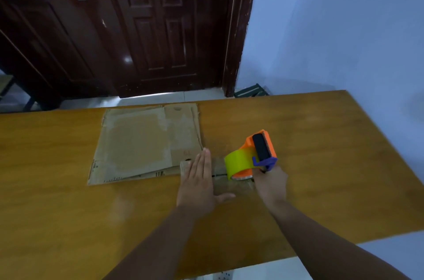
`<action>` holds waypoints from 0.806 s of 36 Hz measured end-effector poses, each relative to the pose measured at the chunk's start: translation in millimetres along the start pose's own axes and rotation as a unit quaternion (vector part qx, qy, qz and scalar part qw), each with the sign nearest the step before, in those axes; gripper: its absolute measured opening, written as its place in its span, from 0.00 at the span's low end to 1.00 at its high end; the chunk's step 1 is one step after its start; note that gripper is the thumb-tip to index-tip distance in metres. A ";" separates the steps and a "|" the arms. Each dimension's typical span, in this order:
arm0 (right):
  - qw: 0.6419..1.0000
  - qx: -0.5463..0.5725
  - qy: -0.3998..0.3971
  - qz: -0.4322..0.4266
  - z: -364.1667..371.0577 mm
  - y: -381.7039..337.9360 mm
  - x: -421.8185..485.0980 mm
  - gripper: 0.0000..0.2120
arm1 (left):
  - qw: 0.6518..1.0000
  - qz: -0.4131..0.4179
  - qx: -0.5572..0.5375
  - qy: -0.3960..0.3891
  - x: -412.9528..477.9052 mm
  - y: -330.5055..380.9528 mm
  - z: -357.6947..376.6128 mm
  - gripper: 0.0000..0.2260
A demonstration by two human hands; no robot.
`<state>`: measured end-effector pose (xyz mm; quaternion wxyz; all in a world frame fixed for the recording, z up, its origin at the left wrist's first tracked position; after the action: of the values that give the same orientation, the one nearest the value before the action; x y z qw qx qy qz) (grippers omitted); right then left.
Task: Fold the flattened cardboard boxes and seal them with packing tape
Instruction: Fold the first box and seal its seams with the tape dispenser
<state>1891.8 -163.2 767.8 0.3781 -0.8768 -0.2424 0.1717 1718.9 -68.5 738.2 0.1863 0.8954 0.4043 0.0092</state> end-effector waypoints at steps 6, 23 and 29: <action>0.998 0.003 -0.018 -0.063 -8.0 -18.3 6.7 0.22 | 1.000 -0.010 0.009 0.022 2.4 -3.4 1.8 0.56; 0.949 -0.173 -0.032 -0.260 -17.1 -57.0 21.4 0.26 | 0.998 -0.029 0.042 0.023 8.9 -2.0 5.0 0.57; 0.947 -0.207 -0.025 -0.243 -25.2 -44.9 28.7 0.26 | 0.997 -0.022 0.069 0.022 8.3 0.0 5.0 0.55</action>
<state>1914.4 -135.2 814.5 0.2119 -0.8459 -0.4875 0.0428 1725.4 -64.1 732.5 0.1148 0.8968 0.4273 -0.0029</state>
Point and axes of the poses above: each hand's wrist, its own x-axis towards the middle knuckle, its own z-axis out of the palm, y = z × x, the point moved 9 cm from there along x, towards the middle knuckle, and after that the axes turned 7 degrees about -x, right-handed, at the moved point
